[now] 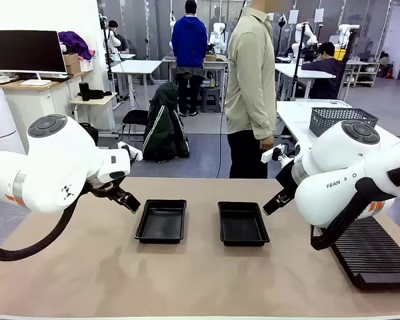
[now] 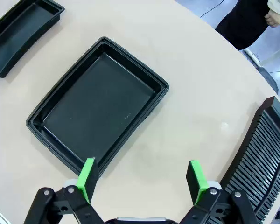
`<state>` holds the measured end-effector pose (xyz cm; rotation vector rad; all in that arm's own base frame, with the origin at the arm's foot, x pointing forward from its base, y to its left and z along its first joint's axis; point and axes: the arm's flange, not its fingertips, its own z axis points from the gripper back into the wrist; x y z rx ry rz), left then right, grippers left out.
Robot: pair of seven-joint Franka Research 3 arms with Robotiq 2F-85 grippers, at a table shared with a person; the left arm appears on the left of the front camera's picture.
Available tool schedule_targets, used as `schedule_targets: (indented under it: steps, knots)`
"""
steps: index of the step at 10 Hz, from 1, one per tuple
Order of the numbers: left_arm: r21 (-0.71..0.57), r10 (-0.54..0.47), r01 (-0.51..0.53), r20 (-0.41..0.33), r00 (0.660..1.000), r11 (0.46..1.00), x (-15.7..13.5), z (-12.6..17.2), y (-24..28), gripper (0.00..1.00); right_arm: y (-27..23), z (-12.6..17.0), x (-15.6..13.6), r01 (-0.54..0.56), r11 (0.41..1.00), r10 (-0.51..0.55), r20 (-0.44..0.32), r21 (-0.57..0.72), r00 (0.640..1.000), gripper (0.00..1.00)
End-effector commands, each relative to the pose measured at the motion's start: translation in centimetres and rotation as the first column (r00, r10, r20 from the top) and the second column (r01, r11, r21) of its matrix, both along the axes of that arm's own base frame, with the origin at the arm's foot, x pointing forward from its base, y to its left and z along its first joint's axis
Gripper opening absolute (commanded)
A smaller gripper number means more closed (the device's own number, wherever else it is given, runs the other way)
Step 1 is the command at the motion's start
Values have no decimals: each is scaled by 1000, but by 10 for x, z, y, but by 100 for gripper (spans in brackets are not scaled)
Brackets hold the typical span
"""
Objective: Inspect and transfer BCBs to ESD trays.
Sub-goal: Pick up the Blank PCB from the PCB Rack and place it in the left ESD tray.
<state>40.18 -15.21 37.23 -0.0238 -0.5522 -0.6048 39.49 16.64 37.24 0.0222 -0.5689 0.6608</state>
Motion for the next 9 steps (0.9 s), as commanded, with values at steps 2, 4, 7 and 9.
schedule_targets:
  steps: [2,4,7,9]
  knots:
    - [0,0,0,0,1000,1000,0,0,0,100,0,0,0,0,1000,0,0,0,1000,100]
    - [0,0,0,0,1000,1000,0,0,0,100,0,0,0,0,1000,0,0,0,1000,100]
    - [0,0,0,0,1000,1000,0,0,0,100,0,0,0,0,1000,0,0,0,1000,100]
    - [0,0,0,0,1000,1000,0,0,0,100,0,0,0,0,1000,0,0,0,1000,100]
